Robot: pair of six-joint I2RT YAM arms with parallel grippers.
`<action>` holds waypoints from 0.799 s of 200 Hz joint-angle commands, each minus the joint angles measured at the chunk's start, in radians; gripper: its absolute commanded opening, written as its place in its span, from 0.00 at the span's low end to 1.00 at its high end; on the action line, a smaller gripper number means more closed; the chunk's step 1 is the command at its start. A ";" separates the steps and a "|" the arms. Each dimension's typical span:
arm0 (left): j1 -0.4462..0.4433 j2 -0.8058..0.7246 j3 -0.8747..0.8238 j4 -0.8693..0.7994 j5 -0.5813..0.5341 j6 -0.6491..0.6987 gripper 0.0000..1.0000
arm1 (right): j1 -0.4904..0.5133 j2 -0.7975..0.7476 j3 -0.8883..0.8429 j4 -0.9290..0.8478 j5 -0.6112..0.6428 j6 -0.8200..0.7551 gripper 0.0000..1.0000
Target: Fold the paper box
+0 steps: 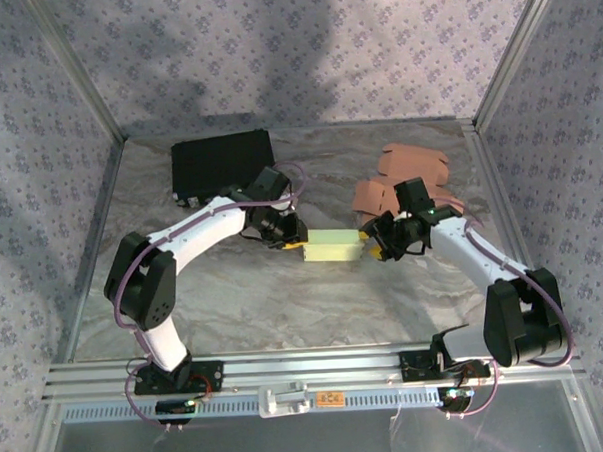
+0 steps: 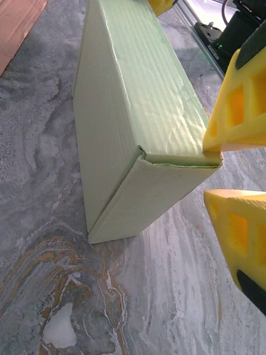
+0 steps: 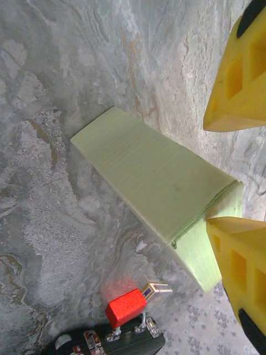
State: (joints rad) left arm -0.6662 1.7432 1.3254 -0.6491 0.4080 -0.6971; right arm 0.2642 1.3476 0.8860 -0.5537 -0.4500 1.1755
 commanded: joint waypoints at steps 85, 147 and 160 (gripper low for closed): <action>-0.036 0.000 -0.008 -0.023 -0.053 0.049 0.21 | -0.071 0.072 0.091 0.012 0.011 0.096 0.56; -0.069 -0.045 -0.048 -0.020 -0.094 0.055 0.21 | -0.047 0.168 0.127 -0.071 -0.079 -0.060 0.47; -0.086 -0.069 -0.078 -0.006 -0.106 0.054 0.21 | -0.029 0.147 0.100 -0.080 -0.077 -0.097 0.45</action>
State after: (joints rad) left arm -0.7223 1.7176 1.3025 -0.6430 0.3561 -0.6624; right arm 0.2077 1.5166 0.9874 -0.5613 -0.4961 1.1713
